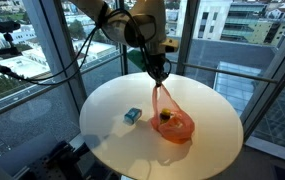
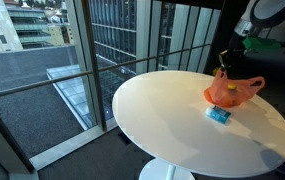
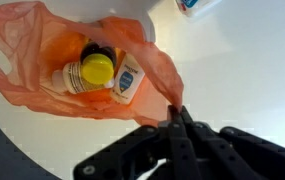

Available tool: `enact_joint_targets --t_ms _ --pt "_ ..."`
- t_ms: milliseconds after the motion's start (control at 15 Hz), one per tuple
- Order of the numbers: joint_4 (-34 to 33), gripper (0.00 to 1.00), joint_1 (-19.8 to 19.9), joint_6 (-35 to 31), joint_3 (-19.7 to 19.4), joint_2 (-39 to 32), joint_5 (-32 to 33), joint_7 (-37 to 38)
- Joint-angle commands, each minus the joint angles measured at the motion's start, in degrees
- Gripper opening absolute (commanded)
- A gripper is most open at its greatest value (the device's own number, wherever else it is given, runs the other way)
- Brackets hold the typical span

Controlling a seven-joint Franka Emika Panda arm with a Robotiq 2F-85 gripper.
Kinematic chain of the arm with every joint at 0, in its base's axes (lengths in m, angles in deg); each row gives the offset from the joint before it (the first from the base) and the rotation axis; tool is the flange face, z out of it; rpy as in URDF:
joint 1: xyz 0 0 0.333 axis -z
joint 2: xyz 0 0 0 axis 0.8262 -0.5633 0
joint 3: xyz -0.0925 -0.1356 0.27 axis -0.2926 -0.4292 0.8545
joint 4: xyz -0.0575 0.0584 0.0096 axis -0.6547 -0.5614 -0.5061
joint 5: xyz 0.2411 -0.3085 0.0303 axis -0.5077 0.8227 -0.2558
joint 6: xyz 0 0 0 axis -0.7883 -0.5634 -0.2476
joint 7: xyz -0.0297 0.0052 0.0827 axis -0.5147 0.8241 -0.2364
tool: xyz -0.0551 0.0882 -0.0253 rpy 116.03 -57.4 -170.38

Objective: Put the bottle into the carrier bag

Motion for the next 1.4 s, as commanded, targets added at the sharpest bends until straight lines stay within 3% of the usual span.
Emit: enact_joint_targets --t_ms 0,67,533,667,1333 --pt "2.3 0.29 0.8 0.1 0.9 2.1 -0.2 -1.3" --pt "2.5 0.32 0.8 0.3 0.9 2.1 -0.2 -1.3" --pt "4.9 0.88 0.7 2.9 1.3 4.5 0.4 -2.3" --pt "5.8 1.00 0.6 5.8 1.2 6.2 1.7 -2.5" --pt "7.2 1.00 0.3 25.7 3.3 16.9 8.6 -2.7"
